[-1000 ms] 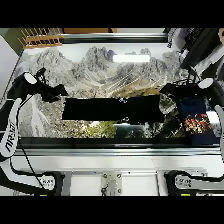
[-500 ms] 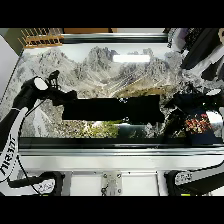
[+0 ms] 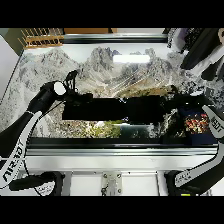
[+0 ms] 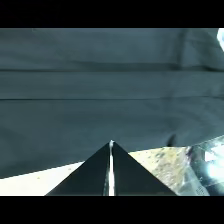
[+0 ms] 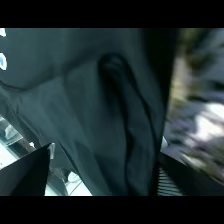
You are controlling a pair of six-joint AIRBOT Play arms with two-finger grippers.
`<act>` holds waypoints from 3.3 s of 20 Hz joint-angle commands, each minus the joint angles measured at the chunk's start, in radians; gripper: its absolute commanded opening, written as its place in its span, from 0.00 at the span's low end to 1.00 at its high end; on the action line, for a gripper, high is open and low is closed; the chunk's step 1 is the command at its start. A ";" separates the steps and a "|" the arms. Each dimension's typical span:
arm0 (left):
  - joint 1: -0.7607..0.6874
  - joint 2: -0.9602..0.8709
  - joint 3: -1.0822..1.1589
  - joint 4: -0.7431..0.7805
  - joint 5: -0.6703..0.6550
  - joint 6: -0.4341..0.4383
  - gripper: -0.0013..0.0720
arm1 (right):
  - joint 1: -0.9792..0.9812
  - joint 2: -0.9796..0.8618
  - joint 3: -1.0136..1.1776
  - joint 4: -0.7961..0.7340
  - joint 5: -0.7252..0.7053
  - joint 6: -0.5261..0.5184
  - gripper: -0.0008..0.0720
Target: Fold the clothes and pants, and hang the long-sleeved shirts on hangers.
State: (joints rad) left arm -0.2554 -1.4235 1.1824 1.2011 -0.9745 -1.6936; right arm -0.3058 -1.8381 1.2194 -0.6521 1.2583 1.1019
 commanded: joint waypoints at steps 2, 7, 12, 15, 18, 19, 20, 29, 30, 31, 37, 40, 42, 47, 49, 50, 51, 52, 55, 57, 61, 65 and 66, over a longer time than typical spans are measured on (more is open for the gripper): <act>-0.035 0.001 0.000 0.000 0.045 -0.010 0.03 | 0.040 -0.009 0.000 0.055 -0.040 -0.003 0.34; -0.060 -0.048 0.023 -0.088 0.093 -0.006 0.03 | 0.024 0.045 0.025 -0.058 -0.010 0.090 0.03; -0.136 -0.267 0.253 -0.098 0.059 0.022 0.03 | 0.025 0.175 0.209 -0.369 0.134 0.251 0.03; -0.190 -0.399 0.389 -0.129 0.055 0.023 0.03 | 0.050 0.220 0.357 -0.440 0.250 0.315 0.03; -0.250 -0.523 0.521 -0.129 0.028 0.034 0.03 | 0.113 0.234 0.505 -0.487 0.357 0.370 0.03; -0.268 -0.565 0.567 -0.130 0.006 0.034 0.03 | 0.142 0.235 0.547 -0.504 0.375 0.391 0.03; -0.286 -0.608 0.617 -0.130 -0.023 0.034 0.03 | 0.169 0.235 0.583 -0.518 0.387 0.403 0.03; -0.359 -0.775 0.841 -0.130 -0.118 0.033 0.03 | 0.406 0.235 0.740 -0.560 0.404 0.434 0.03; -0.359 -0.775 0.833 -0.130 -0.123 0.033 0.03 | 0.420 0.235 0.745 -0.560 0.404 0.436 0.03; -0.353 -0.775 0.826 -0.129 -0.130 0.033 0.03 | 0.432 0.235 0.745 -0.560 0.404 0.437 0.03; -0.292 -0.732 0.825 -0.127 -0.129 0.033 0.03 | 0.485 0.235 0.746 -0.560 0.394 0.470 0.03; -0.189 -0.669 0.826 -0.119 -0.129 0.041 0.03 | 0.531 0.234 0.746 -0.560 0.354 0.497 0.03; -0.105 -0.625 0.825 -0.119 -0.134 0.041 0.03 | 0.573 0.232 0.746 -0.559 0.301 0.516 0.03; 0.111 -0.523 0.825 -0.120 -0.190 0.049 0.03 | 0.697 0.176 0.746 -0.556 0.205 0.606 0.03; 0.183 -0.487 0.825 -0.120 -0.223 0.061 0.03 | 0.763 0.128 0.746 -0.556 0.138 0.635 0.03; 0.215 -0.470 0.825 -0.120 -0.236 0.067 0.03 | 0.799 0.097 0.746 -0.554 0.090 0.645 0.03; 0.245 -0.453 0.825 -0.120 -0.248 0.067 0.03 | 0.833 0.064 0.746 -0.537 0.038 0.646 0.03; 0.271 -0.436 0.825 -0.120 -0.258 0.067 0.03 | 0.870 0.023 0.746 -0.500 -0.026 0.645 0.03; 0.333 -0.387 0.824 -0.120 -0.276 0.067 0.03 | 0.978 -0.113 0.746 -0.349 -0.271 0.556 0.14; 0.357 -0.364 0.825 -0.120 -0.283 0.066 0.03 | 1.040 -0.197 0.751 -0.181 -0.440 0.412 0.83; 0.395 -0.329 0.824 -0.120 -0.299 0.066 0.03 | 1.040 -0.201 0.771 -0.043 -0.476 0.285 0.91; 0.407 -0.274 0.805 -0.119 -0.298 0.090 0.03 | 0.937 -0.079 0.740 -0.129 -0.360 0.286 0.90; 0.407 -0.248 0.768 -0.120 -0.288 0.091 0.03 | 0.907 -0.030 0.694 -0.174 -0.336 0.295 0.90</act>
State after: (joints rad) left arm 0.1425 -1.7176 1.9888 1.0809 -1.2686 -1.6154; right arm 0.6598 -1.9499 1.9652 -0.7662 0.8677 1.4124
